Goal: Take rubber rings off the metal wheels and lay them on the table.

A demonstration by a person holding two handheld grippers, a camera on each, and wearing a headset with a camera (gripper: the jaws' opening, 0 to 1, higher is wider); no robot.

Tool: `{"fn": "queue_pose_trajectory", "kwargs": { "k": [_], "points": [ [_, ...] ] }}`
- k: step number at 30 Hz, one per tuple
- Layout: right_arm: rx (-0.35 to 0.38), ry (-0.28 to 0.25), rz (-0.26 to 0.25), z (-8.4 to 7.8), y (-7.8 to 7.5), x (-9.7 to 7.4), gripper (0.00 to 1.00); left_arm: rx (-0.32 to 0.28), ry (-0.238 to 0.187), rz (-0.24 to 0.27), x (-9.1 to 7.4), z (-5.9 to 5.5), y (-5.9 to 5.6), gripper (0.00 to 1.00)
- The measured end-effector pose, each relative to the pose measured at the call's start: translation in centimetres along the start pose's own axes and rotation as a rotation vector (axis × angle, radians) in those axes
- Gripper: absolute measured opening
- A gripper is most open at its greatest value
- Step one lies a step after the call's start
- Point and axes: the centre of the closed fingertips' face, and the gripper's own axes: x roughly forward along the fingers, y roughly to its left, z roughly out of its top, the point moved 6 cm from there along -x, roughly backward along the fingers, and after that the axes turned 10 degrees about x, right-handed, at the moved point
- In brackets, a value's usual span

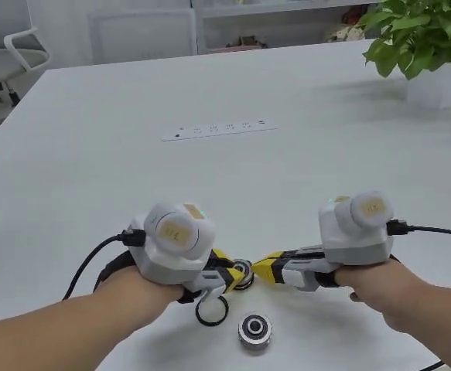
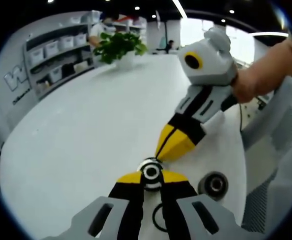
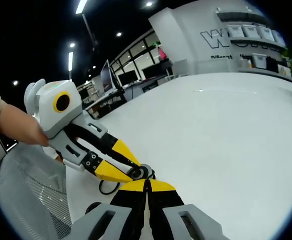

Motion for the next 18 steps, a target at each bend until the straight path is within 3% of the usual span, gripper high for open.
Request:
{"fn": "queue_pose_trajectory", "kwargs": {
  "k": [9, 18],
  "points": [
    [-0.025, 0.009, -0.003, 0.05, 0.29, 0.03, 0.0, 0.0, 0.004, 0.001, 0.01, -0.01, 0.0, 0.12],
    [-0.014, 0.002, 0.028, 0.08, 0.79, 0.26, 0.0, 0.001, 0.004, 0.003, -0.03, -0.02, -0.11, 0.12]
  ]
}}
